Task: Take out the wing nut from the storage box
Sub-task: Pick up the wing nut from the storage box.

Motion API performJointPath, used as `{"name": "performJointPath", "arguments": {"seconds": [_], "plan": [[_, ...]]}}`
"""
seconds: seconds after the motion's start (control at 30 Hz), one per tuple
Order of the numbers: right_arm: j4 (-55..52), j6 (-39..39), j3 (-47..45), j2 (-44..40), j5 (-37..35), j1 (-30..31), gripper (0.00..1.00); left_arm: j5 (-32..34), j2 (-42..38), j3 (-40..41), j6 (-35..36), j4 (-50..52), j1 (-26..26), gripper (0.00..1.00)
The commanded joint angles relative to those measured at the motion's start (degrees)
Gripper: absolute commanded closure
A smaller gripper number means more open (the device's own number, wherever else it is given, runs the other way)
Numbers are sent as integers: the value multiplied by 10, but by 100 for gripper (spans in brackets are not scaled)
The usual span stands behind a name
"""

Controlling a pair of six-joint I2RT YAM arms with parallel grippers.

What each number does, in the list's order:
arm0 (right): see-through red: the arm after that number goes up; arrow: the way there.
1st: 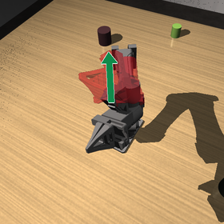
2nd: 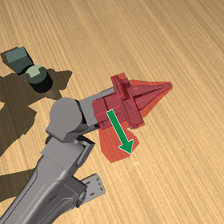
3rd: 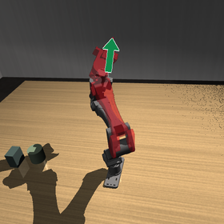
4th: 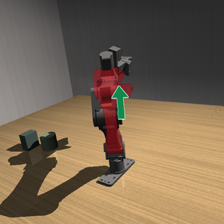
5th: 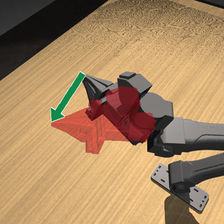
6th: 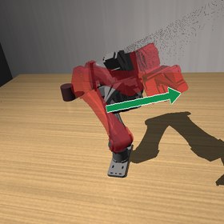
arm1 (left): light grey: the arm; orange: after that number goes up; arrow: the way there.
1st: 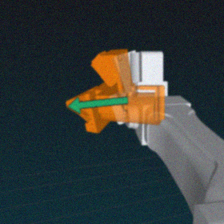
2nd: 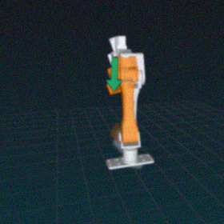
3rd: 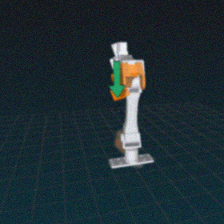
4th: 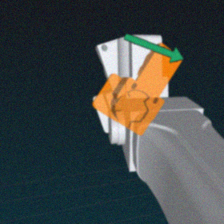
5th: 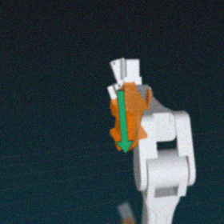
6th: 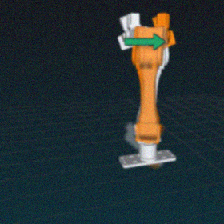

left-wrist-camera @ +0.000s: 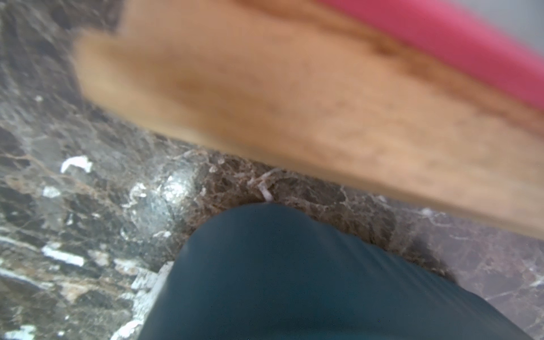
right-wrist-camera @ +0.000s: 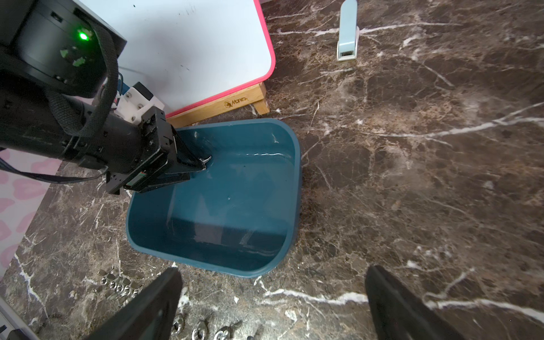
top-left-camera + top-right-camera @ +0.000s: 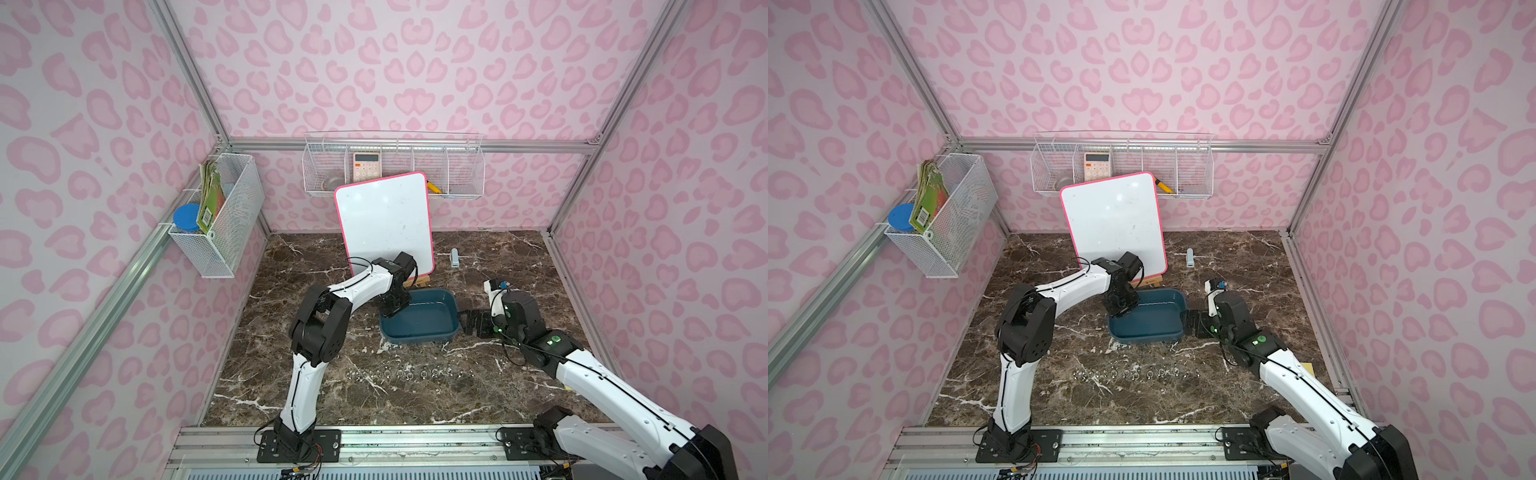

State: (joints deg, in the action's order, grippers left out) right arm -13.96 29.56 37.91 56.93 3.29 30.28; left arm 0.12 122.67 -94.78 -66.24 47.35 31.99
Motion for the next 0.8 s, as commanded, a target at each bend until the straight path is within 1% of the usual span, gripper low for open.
{"name": "performJointPath", "arguments": {"seconds": [0.0, 0.1, 0.17, 0.2, 0.33, 0.43, 0.57, 0.7, 0.73, 0.77], "plan": [[8, -5, -1, 0, 0, 0, 1, 13, 2, 4, 8, -3, 0, 74], [8, -4, 0, -1, 0, -1, 1, 16, 0, 9, 13, -5, 2, 81], [9, -3, -2, -1, 0, -1, 1, 17, -2, 10, 17, -5, 2, 89], [9, -3, -1, 0, 1, -1, 1, 18, -4, 11, 18, -5, 3, 91], [12, -1, -2, 3, 3, -1, 1, 23, -14, 15, 25, -3, 4, 92], [14, 0, -1, 4, 5, -1, 1, 21, -23, 17, 35, -3, 8, 97], [16, 3, 3, 7, 9, -1, 1, 18, -52, 34, 52, -21, 18, 97], [28, 7, 10, 14, 28, -1, 1, -30, -94, 91, 79, -104, 23, 97], [35, 8, 12, 17, 36, -1, 2, -46, -106, 108, 90, -134, 24, 97], [44, 8, 13, 21, 47, -1, 5, -62, -116, 130, 99, -160, 24, 97]]}}
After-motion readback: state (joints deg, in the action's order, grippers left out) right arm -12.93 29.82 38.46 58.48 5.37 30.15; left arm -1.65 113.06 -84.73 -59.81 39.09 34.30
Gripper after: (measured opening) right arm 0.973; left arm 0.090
